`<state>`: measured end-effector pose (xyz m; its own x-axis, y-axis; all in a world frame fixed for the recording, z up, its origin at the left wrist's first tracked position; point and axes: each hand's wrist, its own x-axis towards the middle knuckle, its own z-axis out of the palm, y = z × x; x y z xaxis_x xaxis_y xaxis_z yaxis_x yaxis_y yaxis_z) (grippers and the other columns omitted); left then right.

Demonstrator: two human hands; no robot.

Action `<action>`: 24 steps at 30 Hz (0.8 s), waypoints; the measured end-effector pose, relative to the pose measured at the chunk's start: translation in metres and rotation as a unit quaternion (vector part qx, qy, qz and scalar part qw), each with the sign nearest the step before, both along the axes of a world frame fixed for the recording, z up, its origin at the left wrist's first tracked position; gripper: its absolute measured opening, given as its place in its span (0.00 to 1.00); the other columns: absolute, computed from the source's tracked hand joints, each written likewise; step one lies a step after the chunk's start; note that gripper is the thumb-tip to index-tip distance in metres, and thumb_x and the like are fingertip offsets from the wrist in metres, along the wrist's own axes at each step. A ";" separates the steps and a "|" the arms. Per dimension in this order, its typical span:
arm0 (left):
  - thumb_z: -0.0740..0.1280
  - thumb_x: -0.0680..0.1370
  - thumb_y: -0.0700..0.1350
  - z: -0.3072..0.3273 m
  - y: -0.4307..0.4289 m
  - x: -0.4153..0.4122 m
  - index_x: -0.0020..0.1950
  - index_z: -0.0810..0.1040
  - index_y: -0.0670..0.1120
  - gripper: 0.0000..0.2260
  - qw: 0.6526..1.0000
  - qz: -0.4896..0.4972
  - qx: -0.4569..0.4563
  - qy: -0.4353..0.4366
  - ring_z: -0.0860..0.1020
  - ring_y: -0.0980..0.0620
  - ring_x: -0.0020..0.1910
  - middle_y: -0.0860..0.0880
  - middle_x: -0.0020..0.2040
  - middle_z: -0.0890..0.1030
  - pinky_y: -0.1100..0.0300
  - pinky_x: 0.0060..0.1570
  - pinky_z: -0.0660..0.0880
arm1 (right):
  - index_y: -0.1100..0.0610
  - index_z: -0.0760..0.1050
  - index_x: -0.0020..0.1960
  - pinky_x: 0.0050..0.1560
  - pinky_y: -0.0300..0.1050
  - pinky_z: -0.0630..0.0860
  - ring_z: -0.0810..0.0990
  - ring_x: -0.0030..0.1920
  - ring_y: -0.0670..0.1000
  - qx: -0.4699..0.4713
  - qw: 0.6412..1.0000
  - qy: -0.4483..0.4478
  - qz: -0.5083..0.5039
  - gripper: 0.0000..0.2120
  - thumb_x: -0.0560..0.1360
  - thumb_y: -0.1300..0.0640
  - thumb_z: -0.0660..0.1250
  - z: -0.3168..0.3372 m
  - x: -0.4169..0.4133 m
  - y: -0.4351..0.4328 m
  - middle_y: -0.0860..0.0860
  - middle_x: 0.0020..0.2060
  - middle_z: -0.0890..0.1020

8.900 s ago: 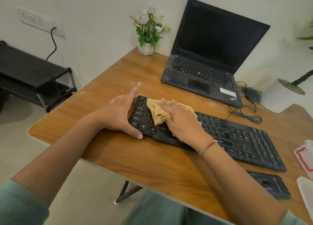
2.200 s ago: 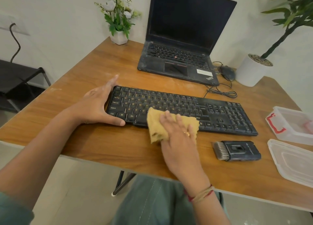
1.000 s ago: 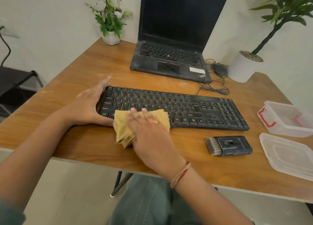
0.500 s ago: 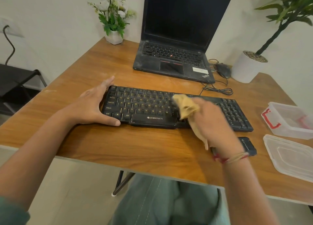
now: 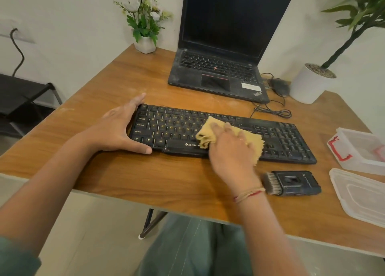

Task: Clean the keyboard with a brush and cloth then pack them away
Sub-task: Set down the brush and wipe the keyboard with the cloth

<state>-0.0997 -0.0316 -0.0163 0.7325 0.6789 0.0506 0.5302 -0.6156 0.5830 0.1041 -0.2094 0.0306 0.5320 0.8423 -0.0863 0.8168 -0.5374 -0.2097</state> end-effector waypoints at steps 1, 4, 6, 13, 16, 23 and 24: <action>0.70 0.50 0.77 0.000 0.000 0.000 0.77 0.42 0.60 0.63 1.000 0.000 0.000 0.002 0.60 0.51 0.74 0.52 0.77 0.59 0.45 0.73 0.57 | 0.45 0.51 0.77 0.72 0.66 0.53 0.54 0.75 0.62 -0.013 1.000 -0.019 0.013 0.26 0.81 0.53 0.53 -0.004 -0.013 0.003 0.53 0.77 0.54; 0.70 0.51 0.75 0.000 -0.001 0.000 0.77 0.42 0.61 0.62 1.000 0.001 0.002 0.002 0.61 0.51 0.73 0.52 0.76 0.60 0.45 0.72 0.57 | 0.44 0.47 0.77 0.73 0.66 0.46 0.47 0.76 0.62 0.016 0.996 -0.027 0.083 0.27 0.81 0.54 0.53 -0.010 -0.044 0.010 0.52 0.78 0.49; 0.71 0.53 0.73 -0.001 0.000 0.001 0.77 0.43 0.60 0.61 1.000 -0.004 0.006 0.000 0.62 0.49 0.73 0.51 0.76 0.62 0.45 0.72 0.58 | 0.43 0.47 0.77 0.74 0.65 0.43 0.44 0.76 0.61 0.026 0.989 -0.010 0.147 0.28 0.81 0.55 0.52 -0.013 -0.063 0.014 0.50 0.78 0.48; 0.72 0.52 0.73 0.002 -0.003 0.001 0.76 0.39 0.61 0.63 1.000 0.005 0.000 0.004 0.60 0.52 0.73 0.53 0.76 0.60 0.50 0.71 0.55 | 0.46 0.46 0.78 0.74 0.64 0.48 0.49 0.77 0.57 -0.012 0.990 -0.078 0.114 0.28 0.81 0.56 0.52 -0.012 -0.022 0.029 0.48 0.77 0.49; 0.70 0.50 0.75 0.003 -0.003 0.001 0.77 0.40 0.59 0.64 1.000 0.002 0.001 0.002 0.60 0.51 0.73 0.52 0.76 0.61 0.50 0.71 0.56 | 0.46 0.49 0.77 0.74 0.63 0.48 0.49 0.77 0.58 -0.024 0.998 -0.056 0.022 0.27 0.81 0.55 0.53 -0.008 0.005 0.030 0.50 0.78 0.51; 0.65 0.50 0.80 0.000 0.000 0.001 0.77 0.39 0.58 0.64 1.000 -0.006 0.001 0.013 0.59 0.48 0.74 0.51 0.77 0.59 0.49 0.72 0.55 | 0.40 0.48 0.76 0.75 0.59 0.38 0.43 0.77 0.54 0.044 0.957 0.005 0.286 0.27 0.81 0.53 0.52 -0.017 -0.057 0.020 0.46 0.77 0.47; 0.65 0.50 0.80 0.000 0.000 0.001 0.78 0.39 0.58 0.64 1.000 -0.008 0.000 0.012 0.58 0.48 0.74 0.50 0.77 0.59 0.49 0.72 0.55 | 0.40 0.49 0.76 0.75 0.57 0.38 0.44 0.77 0.52 0.039 0.951 0.005 0.308 0.26 0.81 0.53 0.51 -0.015 -0.058 0.020 0.45 0.77 0.47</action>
<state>-0.0988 -0.0319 -0.0165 0.7437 0.6678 0.0320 0.5352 -0.6233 0.5701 0.0460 -0.1898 0.0151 -0.0641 0.9979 -0.0131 0.9691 0.0591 -0.2397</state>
